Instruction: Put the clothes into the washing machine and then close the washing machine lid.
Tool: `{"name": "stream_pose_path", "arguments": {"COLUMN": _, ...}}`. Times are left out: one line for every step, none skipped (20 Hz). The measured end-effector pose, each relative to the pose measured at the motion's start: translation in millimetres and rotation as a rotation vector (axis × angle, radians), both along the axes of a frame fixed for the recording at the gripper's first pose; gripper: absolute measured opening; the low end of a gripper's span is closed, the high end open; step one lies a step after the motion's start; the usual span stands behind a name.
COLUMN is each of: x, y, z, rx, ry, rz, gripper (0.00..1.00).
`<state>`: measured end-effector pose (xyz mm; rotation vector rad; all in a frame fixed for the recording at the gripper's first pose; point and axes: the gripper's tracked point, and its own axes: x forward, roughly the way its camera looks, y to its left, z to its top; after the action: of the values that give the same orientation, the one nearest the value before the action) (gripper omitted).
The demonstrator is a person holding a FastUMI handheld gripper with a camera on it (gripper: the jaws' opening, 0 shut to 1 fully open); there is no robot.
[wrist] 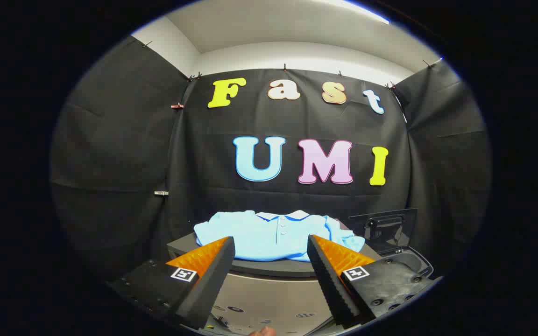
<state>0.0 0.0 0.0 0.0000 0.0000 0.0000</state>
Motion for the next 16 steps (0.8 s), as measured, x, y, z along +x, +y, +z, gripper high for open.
{"name": "stream_pose_path", "arguments": {"x": 0.1, "y": 1.1, "z": -0.8, "rx": 0.001, "ry": 0.002, "rz": 0.004, "gripper": 0.97}}
{"name": "stream_pose_path", "arguments": {"x": 0.0, "y": 0.5, "z": -1.8, "rx": 0.000, "ry": 0.004, "rz": 0.003, "gripper": 0.97}}
{"name": "stream_pose_path", "arguments": {"x": -0.4, "y": 1.8, "z": -1.6, "rx": 0.001, "ry": 0.005, "rz": 0.008, "gripper": 0.97}}
{"name": "stream_pose_path", "arguments": {"x": -0.3, "y": 1.2, "z": -1.5, "rx": 0.000, "ry": 0.007, "rz": 0.009, "gripper": 0.97}}
{"name": "stream_pose_path", "arguments": {"x": -0.3, "y": 1.5, "z": -2.4, "rx": -0.001, "ry": 0.010, "rz": 0.011, "gripper": 0.97}}
{"name": "stream_pose_path", "arguments": {"x": -0.5, "y": 2.4, "z": -3.4, "rx": -0.001, "ry": 0.013, "rz": 0.015, "gripper": 0.97}}
{"name": "stream_pose_path", "arguments": {"x": -0.3, "y": 2.7, "z": -2.8, "rx": -0.001, "ry": 0.016, "rz": 0.019, "gripper": 0.97}}
{"name": "stream_pose_path", "arguments": {"x": -1.0, "y": 2.6, "z": -2.7, "rx": 0.000, "ry": 0.019, "rz": 0.022, "gripper": 0.97}}
{"name": "stream_pose_path", "arguments": {"x": -1.4, "y": 2.2, "z": -3.6, "rx": 0.001, "ry": 0.022, "rz": 0.022, "gripper": 0.97}}
{"name": "stream_pose_path", "arguments": {"x": -2.6, "y": 3.0, "z": -2.5, "rx": 0.002, "ry": 0.023, "rz": 0.024, "gripper": 0.97}}
{"name": "stream_pose_path", "arguments": {"x": -2.4, "y": 2.9, "z": -2.1, "rx": 0.003, "ry": 0.024, "rz": 0.024, "gripper": 0.97}}
{"name": "stream_pose_path", "arguments": {"x": -3.2, "y": 2.9, "z": -3.0, "rx": 0.003, "ry": 0.026, "rz": 0.024, "gripper": 0.97}}
{"name": "stream_pose_path", "arguments": {"x": -3.3, "y": 3.5, "z": -2.7, "rx": 0.004, "ry": 0.026, "rz": 0.026, "gripper": 0.97}}
{"name": "stream_pose_path", "arguments": {"x": -3.6, "y": 3.3, "z": -2.6, "rx": 0.006, "ry": 0.027, "rz": 0.025, "gripper": 0.97}}
{"name": "stream_pose_path", "arguments": {"x": -4.0, "y": 3.8, "z": -2.1, "rx": 0.008, "ry": 0.027, "rz": 0.026, "gripper": 0.97}}
{"name": "stream_pose_path", "arguments": {"x": -3.8, "y": 3.7, "z": -1.6, "rx": 0.008, "ry": 0.029, "rz": 0.023, "gripper": 0.97}}
